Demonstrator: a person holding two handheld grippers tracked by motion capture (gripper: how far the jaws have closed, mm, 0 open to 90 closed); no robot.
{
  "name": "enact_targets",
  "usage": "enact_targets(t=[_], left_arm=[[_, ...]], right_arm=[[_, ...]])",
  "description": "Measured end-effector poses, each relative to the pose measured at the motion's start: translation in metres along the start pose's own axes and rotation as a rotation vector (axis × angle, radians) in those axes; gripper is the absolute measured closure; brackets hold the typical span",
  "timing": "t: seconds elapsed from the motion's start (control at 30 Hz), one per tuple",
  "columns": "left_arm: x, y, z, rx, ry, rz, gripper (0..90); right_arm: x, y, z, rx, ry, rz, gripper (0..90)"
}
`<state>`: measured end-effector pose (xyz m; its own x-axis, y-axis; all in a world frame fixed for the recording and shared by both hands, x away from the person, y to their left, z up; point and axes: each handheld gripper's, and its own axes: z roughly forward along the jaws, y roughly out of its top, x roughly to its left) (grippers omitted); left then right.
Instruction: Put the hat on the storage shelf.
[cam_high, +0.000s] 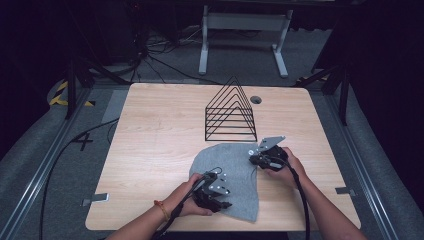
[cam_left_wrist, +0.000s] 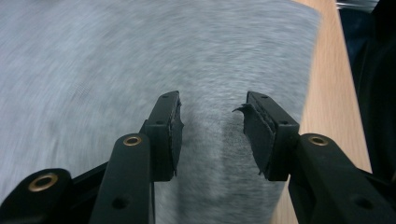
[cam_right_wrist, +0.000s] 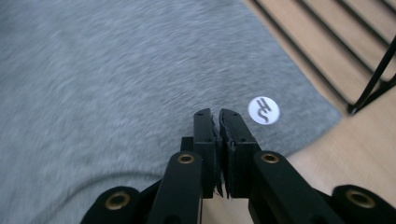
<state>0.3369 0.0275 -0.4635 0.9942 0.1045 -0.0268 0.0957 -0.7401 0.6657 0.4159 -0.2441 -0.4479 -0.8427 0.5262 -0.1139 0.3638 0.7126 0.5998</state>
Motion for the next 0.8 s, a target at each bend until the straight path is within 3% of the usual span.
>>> enact_targets(t=[0.17,0.23,0.4,0.57,0.73,0.8], left_arm=[[0.011,-0.016,-0.017,0.015,0.073,-0.035,56.1],[0.018,-0.023,-0.021,0.004,0.089,-0.077,55.5],[0.036,-0.033,-0.03,-0.008,0.144,-0.122,56.5],[0.047,-0.036,-0.032,-0.014,0.173,-0.158,56.6],[0.056,-0.034,-0.03,-0.022,0.193,-0.161,56.6],[0.062,-0.03,-0.029,-0.012,0.203,-0.167,55.5]], right_arm=[[0.026,-0.012,-0.017,0.053,0.006,-0.014,86.7],[0.036,-0.015,-0.022,0.064,0.007,-0.017,86.8],[0.058,-0.021,-0.029,0.058,0.073,-0.012,86.8],[0.082,-0.02,-0.03,0.056,0.121,-0.05,86.8],[0.093,-0.017,-0.029,0.053,0.148,-0.068,86.7],[0.098,-0.015,-0.027,0.05,0.179,-0.061,86.4]])
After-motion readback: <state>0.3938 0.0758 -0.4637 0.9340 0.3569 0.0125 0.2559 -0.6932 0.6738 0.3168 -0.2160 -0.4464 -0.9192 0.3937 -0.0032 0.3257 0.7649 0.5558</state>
